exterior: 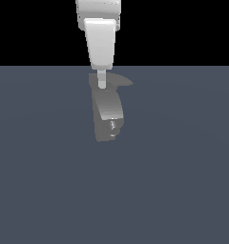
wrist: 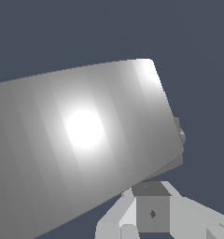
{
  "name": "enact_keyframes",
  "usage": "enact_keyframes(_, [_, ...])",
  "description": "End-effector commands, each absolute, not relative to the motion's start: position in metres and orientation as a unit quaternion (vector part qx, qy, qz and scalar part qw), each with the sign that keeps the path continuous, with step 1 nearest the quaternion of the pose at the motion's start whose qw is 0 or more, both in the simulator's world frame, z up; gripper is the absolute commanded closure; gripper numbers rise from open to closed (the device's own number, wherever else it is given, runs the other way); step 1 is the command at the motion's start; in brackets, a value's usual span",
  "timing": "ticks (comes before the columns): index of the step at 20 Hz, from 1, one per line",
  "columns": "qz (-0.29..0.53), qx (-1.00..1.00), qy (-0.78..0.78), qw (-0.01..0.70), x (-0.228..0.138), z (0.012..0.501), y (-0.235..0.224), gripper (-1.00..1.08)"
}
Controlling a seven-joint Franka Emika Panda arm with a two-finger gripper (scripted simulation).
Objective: Turn on the faucet by rotating a designated handle.
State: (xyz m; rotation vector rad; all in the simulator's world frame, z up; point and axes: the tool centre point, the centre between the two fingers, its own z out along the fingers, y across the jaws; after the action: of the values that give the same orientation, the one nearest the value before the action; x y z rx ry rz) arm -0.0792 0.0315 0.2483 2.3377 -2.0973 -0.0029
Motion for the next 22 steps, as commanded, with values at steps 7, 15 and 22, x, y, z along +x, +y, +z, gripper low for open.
enact_keyframes(7, [0.000, 0.743, -0.669, 0.000, -0.074, 0.248, -0.002, 1.08])
enact_keyframes(15, [0.000, 0.740, -0.673, 0.000, -0.050, 0.248, -0.028, 1.08])
enact_keyframes(22, [0.000, 0.738, -0.675, 0.000, -0.031, 0.248, -0.051, 1.08])
